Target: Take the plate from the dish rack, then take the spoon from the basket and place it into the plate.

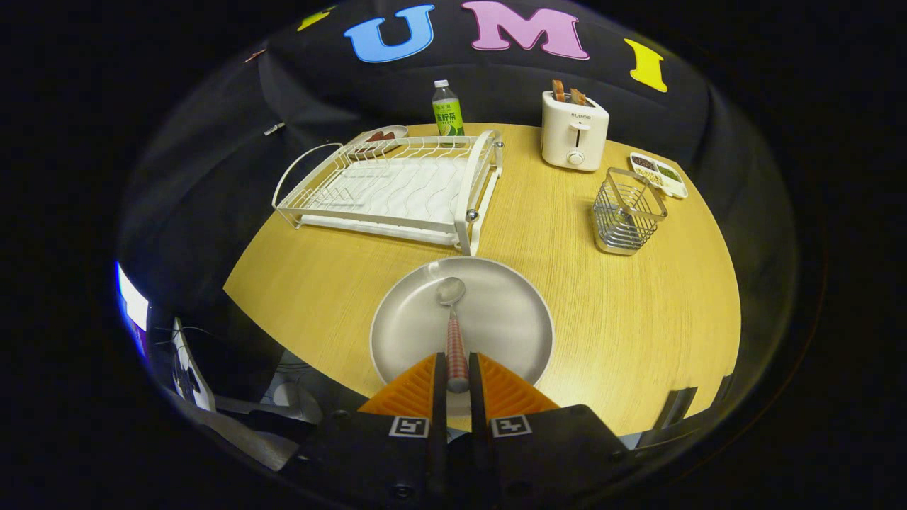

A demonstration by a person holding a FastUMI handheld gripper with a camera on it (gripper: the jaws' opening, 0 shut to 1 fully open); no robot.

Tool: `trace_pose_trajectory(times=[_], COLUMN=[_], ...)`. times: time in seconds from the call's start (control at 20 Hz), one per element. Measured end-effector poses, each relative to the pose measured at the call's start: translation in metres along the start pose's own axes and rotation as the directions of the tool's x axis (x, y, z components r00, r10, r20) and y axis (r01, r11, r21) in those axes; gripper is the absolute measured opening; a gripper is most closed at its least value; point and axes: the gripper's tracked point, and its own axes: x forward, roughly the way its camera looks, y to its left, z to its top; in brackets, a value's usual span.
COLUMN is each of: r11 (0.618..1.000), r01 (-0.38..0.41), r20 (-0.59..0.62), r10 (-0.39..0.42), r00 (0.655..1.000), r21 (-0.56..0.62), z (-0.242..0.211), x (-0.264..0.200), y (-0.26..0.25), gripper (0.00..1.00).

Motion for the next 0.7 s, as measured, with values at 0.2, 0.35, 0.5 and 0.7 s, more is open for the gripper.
trace_pose_trajectory(times=[0.2,0.35,0.5,0.7], r11=[1.000,1.000,1.000,0.999], r01=[0.018,0.021,0.023,0.032], r20=[-0.013,-0.006,-0.001,0.050], r10=[-0.018,-0.021,-0.023,-0.032], r00=[1.000,1.000,1.000,0.998], r21=[-0.021,-0.016,-0.008,-0.013], z=[-0.009,-0.008,-0.006,0.017], x=[0.001,0.000,-0.002,-0.014], y=[-0.006,-0.007,-0.008,-0.008], gripper=[0.55,0.92,0.96,0.97])
